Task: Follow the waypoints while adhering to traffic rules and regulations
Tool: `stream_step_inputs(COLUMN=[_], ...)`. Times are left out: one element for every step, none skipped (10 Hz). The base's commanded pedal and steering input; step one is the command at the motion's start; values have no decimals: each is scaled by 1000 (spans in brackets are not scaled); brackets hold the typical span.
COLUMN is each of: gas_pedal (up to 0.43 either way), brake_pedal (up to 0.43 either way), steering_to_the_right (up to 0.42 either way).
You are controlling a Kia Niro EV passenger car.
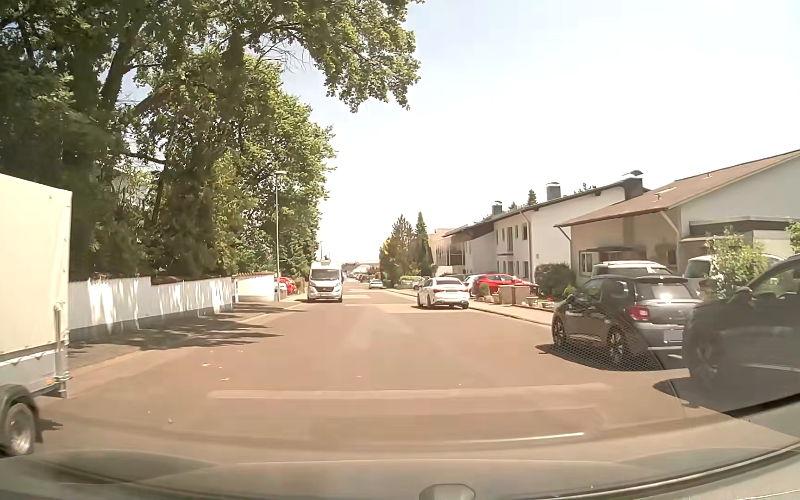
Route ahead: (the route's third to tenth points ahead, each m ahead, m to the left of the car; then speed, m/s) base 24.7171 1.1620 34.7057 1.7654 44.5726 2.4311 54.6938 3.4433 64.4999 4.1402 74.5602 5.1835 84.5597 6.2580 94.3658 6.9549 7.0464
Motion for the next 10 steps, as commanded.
stream_step_inputs(gas_pedal=[0,0,0,0,0,0,0,0,0,0], brake_pedal=[0,0,0,0,0,0,0,0,0,0], steering_to_the_right=[-12,-13,-15,-16,-17,-18,-18,-18,-18,-17])
